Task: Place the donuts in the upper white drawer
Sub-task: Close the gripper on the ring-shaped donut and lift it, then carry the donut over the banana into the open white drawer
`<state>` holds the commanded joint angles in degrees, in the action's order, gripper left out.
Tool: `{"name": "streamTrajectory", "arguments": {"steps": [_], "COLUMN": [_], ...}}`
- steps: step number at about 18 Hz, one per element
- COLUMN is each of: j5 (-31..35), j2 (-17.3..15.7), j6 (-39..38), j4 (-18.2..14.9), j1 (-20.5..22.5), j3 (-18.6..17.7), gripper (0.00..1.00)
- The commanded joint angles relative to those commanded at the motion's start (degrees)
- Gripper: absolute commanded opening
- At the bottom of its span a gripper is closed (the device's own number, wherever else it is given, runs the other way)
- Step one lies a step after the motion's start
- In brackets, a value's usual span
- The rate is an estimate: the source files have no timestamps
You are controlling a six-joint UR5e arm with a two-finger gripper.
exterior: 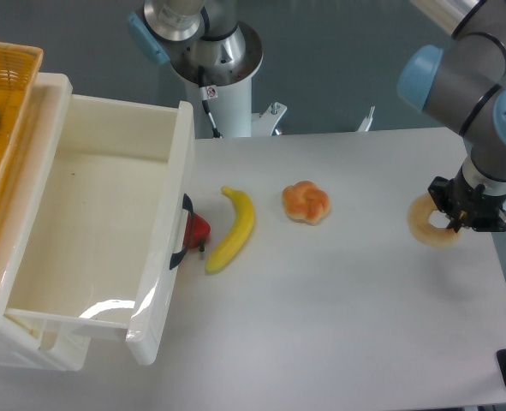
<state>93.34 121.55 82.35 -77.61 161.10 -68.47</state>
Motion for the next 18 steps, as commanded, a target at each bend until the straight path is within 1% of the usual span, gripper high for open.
{"name": "streamTrajectory", "arguments": {"steps": [5,8,11,15,18], "j5": [-0.2,-2.2,-2.6,-5.9,-9.3], "j2": [-0.1,-0.4,-2.6,-6.6,-10.7], "j6": [-0.2,-2.2,-5.9,-12.1,-17.3], "j4": [-0.2,-0.1,-0.3,-5.3,-6.2], "j1": [0.0,-0.2,-2.5,-4.8,-6.8], "j3": [0.8,1.8,1.1,0.4,-2.0], "gripper": [0.00,0.00,0.00,0.00,0.00]}}
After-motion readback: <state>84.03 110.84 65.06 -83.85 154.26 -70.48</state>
